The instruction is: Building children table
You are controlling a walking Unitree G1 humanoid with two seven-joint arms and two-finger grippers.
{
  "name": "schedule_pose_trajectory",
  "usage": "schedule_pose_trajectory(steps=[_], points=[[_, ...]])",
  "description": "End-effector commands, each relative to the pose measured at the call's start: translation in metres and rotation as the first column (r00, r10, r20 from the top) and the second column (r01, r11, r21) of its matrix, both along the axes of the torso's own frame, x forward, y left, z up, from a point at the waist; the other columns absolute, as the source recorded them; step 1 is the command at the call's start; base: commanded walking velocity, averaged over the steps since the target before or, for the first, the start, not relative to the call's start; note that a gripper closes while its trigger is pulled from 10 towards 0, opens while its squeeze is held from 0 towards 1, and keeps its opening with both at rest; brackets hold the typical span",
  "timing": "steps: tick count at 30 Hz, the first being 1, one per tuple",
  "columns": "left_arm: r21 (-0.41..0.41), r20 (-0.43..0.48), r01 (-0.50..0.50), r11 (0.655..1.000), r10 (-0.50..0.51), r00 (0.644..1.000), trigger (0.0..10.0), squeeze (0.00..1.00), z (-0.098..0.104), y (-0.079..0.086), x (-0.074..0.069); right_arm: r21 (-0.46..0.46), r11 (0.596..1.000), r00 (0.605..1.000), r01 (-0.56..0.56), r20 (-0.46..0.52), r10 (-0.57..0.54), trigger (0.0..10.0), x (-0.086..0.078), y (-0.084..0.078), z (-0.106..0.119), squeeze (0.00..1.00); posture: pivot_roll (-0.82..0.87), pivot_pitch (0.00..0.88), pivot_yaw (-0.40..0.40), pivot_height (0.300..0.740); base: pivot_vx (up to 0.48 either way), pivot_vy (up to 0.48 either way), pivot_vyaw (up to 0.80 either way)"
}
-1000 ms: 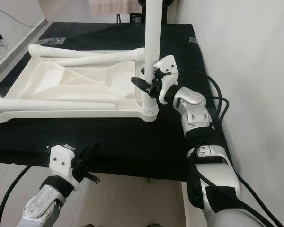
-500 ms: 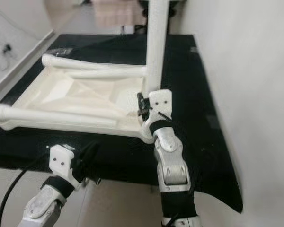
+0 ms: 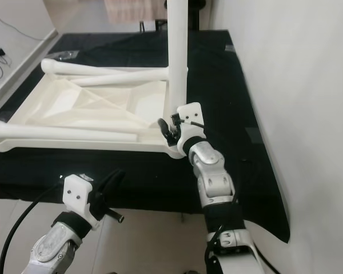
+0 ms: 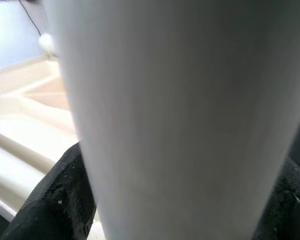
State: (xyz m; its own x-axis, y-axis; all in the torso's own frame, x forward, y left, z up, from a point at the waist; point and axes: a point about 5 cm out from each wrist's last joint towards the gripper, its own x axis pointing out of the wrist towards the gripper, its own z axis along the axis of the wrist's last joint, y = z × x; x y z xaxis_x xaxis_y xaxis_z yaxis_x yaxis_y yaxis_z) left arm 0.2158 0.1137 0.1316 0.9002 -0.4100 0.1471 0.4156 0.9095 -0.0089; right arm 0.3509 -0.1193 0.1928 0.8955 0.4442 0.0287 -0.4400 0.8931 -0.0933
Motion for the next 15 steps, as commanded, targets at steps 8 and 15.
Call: schedule_pose_trajectory(steps=[8, 15], points=[[0.001, -0.015, -0.008, 1.0, 0.008, 1.0, 10.0, 0.0, -0.006, -0.002, 0.001, -0.09, 0.914, 0.918, -0.397, -0.036, 0.395, 10.0, 0.016, -0.004, 0.004, 0.0, 0.13, 0.111, -0.003, 0.74, 0.0, 0.0, 0.0], [-0.002, -0.015, -0.007, 1.0, 0.007, 1.0, 10.0, 0.0, -0.007, -0.004, 0.001, -0.008, 0.895, 0.895, -0.445, -0.045, 0.444, 0.0, 0.022, -0.002, 0.006, 0.0, 0.13, 0.113, -0.001, 0.74, 0.0, 0.0, 0.0]])
